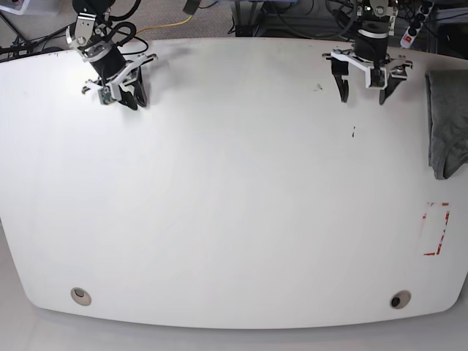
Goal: Fold the T-shirt properly
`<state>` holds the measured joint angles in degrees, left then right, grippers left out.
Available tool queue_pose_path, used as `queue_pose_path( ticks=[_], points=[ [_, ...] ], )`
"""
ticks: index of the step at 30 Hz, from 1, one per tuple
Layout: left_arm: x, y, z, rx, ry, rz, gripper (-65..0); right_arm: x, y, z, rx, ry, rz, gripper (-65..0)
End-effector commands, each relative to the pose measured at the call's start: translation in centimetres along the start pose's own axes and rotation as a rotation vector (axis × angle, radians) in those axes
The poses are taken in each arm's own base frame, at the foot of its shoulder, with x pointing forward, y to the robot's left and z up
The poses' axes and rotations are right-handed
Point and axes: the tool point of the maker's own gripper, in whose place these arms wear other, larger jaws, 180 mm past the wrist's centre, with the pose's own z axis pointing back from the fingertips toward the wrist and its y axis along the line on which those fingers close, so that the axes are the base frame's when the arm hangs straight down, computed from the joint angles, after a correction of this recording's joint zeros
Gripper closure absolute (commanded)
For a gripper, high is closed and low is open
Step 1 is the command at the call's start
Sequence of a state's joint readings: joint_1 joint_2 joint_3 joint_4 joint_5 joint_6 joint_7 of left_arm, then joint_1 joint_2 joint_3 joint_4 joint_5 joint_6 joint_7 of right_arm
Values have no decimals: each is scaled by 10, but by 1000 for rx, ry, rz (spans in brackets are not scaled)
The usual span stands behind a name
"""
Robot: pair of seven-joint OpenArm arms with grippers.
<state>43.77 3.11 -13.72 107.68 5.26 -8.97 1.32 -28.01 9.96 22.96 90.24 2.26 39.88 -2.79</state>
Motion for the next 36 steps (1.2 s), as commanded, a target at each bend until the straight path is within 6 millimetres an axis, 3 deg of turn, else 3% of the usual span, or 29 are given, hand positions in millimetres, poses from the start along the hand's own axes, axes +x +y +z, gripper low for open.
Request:
queue_pose_path(
  ticks=[1,7,14,21,29,33,36],
  points=[
    [3,-11,19,-19,-8,15,-453,10,0,17,3,-51,-16,-109],
    [-44,-34,69,-82,162,35,-451,-28,25,59,27,50,-61,-109],
    [-87,-39,115,-93,331,40,-451,-75,60,106,26,177,-163,-109],
    [-165,-42,132,-112,586,44,-451,-130,86,143,28,328,-275,-109],
    [-256,-39,126,-132,785,47,-451,-191,109,147,55,461,-401,-109],
    [-286,-44,124,-134,862,72,-451,-211,109,131,57,489,-437,-109],
    [-297,-48,112,-134,884,88,-451,-227,111,115,74,539,-409,-109]
  ],
)
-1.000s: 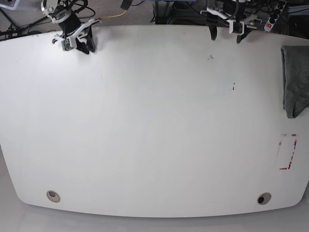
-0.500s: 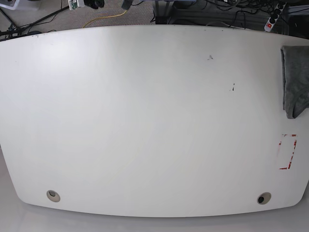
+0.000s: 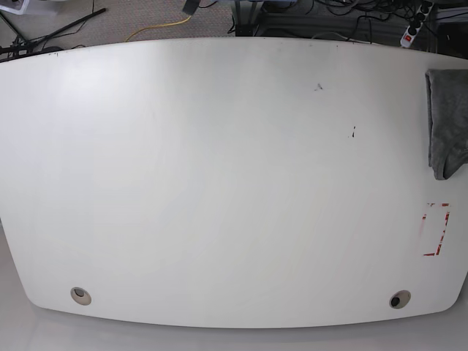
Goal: Fold the T-shirt properly
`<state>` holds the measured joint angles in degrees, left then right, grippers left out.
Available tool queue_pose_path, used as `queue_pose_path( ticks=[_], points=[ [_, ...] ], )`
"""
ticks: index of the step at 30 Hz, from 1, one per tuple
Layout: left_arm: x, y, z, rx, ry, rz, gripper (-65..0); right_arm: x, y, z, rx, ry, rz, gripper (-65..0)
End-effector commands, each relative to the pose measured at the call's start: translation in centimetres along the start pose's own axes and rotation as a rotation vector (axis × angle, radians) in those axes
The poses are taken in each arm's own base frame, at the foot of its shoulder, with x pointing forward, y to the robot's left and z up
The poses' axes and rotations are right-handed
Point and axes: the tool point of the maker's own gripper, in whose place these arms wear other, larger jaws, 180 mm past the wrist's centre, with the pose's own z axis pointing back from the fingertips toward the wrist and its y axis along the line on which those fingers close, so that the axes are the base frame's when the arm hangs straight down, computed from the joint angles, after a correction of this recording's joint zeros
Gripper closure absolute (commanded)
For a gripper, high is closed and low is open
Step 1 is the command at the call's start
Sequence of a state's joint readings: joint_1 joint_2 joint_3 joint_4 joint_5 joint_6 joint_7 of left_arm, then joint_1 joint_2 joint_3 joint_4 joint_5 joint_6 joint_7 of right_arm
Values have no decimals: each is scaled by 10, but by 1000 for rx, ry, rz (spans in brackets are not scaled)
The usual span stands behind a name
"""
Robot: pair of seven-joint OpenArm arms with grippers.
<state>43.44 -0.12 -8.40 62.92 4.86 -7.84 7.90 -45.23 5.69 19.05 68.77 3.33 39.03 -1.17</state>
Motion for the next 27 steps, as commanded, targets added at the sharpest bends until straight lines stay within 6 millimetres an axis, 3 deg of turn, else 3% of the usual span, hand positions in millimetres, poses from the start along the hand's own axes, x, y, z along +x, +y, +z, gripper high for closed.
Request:
queue_pose_path(
  ticks=[1,3,7,10,19,27],
  points=[
    [-9,-2,-8,-9,29,14,-451,-11,-3,-11,7,44,9,-109],
    [-21,-4,-18,-16,76,30,-451,-15,-7,-26,10,76,2,-109],
    [-12,-8,-38,-27,101,50,-451,-12,-18,-47,-19,103,-13,-109],
    [-20,-13,-50,-41,156,69,-451,-9,-27,-61,-53,127,-13,-109],
    [6,-26,-81,-74,165,111,-453,-9,-49,-91,-134,248,54,-109],
    [40,-16,-94,-52,156,120,-456,-8,-56,-109,-192,313,33,-114]
  ],
)
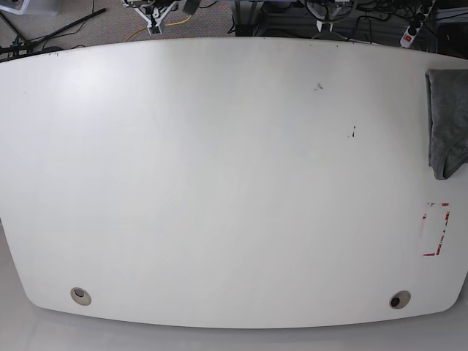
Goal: Fold the T-shirt properly
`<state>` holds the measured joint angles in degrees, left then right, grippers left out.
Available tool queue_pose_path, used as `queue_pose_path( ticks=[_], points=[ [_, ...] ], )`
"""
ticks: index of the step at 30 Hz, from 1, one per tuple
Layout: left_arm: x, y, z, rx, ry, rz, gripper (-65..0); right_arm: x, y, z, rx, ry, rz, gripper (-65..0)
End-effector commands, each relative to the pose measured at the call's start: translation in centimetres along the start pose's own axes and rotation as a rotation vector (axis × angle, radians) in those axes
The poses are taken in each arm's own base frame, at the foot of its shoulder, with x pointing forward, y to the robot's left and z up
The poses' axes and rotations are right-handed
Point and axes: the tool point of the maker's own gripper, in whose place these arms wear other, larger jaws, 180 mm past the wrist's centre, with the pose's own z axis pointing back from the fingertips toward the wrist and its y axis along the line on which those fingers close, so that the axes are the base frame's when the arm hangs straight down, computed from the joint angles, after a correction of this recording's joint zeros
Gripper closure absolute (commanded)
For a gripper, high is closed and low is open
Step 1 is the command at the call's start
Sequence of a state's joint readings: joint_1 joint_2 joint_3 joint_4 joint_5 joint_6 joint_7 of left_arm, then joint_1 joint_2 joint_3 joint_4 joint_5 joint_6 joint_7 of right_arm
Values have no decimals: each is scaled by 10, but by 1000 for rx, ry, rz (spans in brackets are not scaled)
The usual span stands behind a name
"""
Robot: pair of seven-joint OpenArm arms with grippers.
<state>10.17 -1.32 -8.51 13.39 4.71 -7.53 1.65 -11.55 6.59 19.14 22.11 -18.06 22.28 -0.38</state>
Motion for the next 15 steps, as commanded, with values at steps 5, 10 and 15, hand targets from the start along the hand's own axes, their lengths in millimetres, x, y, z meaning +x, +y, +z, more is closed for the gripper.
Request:
queue_pose_path(
  ticks=[5,10,15],
  points=[
    [5,26,0,141,12,14,-454,12,-7,-3,-33,-1,-10,-116],
    [5,24,0,141,12,14,-456,21,-8,-4,-45,-13,-7,-116],
    [8,23,-1,140,8,15,-456,21,-7,-5,-43,-13,-8,-116]
  ],
)
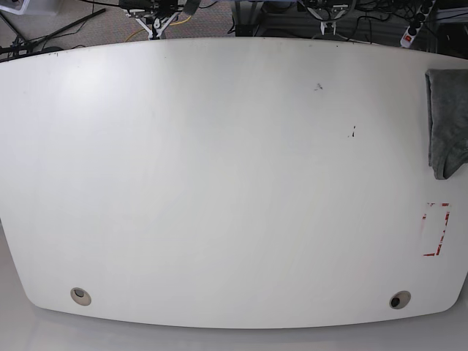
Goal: Fold the T-shirt properly
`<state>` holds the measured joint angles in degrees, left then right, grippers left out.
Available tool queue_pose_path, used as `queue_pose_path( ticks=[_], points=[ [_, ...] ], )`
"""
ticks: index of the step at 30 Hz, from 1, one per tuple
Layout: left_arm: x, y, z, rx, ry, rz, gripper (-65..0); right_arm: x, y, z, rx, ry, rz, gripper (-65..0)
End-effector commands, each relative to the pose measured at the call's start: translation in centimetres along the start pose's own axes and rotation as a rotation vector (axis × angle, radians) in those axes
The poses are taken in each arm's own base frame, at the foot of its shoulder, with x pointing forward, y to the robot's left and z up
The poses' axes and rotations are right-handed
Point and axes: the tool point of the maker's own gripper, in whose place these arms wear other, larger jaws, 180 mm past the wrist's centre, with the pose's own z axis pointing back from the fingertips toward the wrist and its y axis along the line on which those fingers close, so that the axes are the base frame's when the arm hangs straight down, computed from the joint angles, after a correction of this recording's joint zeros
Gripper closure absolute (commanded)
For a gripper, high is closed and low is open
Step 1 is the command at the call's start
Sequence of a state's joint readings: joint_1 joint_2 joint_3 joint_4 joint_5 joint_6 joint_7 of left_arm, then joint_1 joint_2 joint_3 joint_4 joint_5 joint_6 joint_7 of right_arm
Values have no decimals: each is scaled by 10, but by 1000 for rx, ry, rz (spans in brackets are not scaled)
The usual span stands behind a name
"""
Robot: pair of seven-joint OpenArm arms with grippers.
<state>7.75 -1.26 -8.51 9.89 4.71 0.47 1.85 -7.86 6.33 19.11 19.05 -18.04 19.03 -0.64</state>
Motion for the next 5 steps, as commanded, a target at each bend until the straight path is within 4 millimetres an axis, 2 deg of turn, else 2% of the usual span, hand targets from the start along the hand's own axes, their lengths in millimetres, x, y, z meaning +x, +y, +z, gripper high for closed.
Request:
queue_pose_path(
  ticks=[1,5],
  points=[
    [4,3,0,10,-13,0,-454,-1,-4,1,-6,-1,4,-116],
    [5,3,0,10,-14,0,-454,-2,-4,1,-4,0,4,-116]
  ],
)
